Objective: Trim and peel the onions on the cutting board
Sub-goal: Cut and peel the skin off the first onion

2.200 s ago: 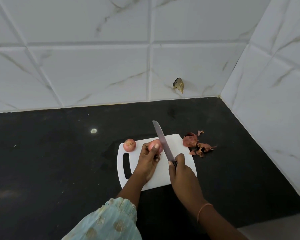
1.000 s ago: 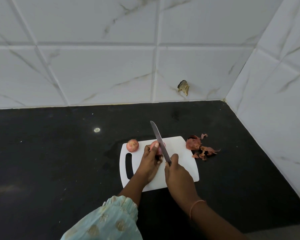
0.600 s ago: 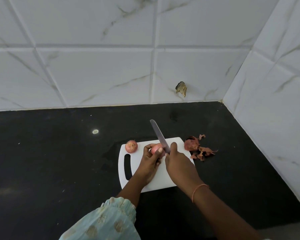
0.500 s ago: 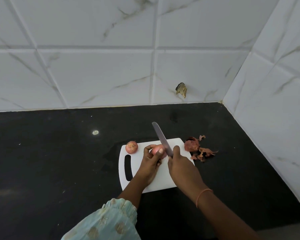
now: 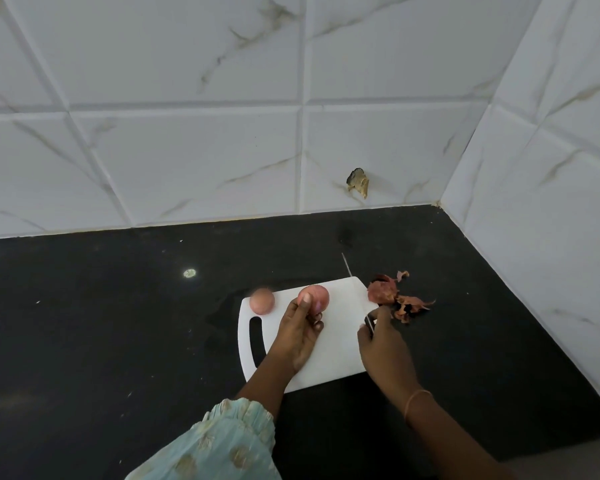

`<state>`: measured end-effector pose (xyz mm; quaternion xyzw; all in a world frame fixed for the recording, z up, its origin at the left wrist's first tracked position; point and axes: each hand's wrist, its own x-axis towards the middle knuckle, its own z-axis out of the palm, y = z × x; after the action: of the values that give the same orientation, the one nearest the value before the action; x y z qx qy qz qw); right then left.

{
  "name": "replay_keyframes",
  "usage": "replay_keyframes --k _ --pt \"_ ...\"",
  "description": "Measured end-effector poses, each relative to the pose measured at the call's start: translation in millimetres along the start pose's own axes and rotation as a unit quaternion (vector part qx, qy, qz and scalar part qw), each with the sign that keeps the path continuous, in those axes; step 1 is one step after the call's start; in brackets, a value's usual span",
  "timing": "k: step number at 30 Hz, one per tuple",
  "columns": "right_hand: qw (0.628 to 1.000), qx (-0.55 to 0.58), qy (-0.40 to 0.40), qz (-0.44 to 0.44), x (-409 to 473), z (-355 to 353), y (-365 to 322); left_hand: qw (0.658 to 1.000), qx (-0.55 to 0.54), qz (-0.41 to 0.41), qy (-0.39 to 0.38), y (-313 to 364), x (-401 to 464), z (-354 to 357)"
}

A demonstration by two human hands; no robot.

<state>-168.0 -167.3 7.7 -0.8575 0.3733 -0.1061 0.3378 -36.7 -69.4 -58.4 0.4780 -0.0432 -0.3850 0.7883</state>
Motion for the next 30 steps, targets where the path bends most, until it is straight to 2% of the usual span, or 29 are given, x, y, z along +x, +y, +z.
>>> replay_keyframes --k 3,7,11,12,14,17,20,30 --pt "0.999 -0.03 -0.007 -0.019 0 17 8 1.0 -0.008 0.004 -0.004 2 -2 3" --pt "0.995 -0.074 -0.027 -0.062 1 37 11 0.999 -0.039 -0.015 0.027 1 0 1" --pt "0.988 -0.13 -0.01 -0.077 8 38 12 0.998 -0.049 -0.02 0.031 3 0 3" --pt "0.989 -0.123 0.012 -0.087 11 36 11 0.998 -0.051 -0.022 0.032 2 0 3" --pt "0.994 -0.024 0.038 -0.104 16 30 3 0.997 -0.056 -0.028 0.033 0 1 1" --pt "0.984 0.102 -0.007 -0.145 25 27 -12 0.998 -0.062 -0.026 0.02 -1 2 -3" --pt "0.979 0.09 -0.033 -0.181 34 33 -19 0.996 -0.084 -0.028 -0.001 2 0 -1" --pt "0.977 0.034 -0.006 -0.211 39 29 -17 0.998 -0.066 -0.021 -0.005 0 3 -2"
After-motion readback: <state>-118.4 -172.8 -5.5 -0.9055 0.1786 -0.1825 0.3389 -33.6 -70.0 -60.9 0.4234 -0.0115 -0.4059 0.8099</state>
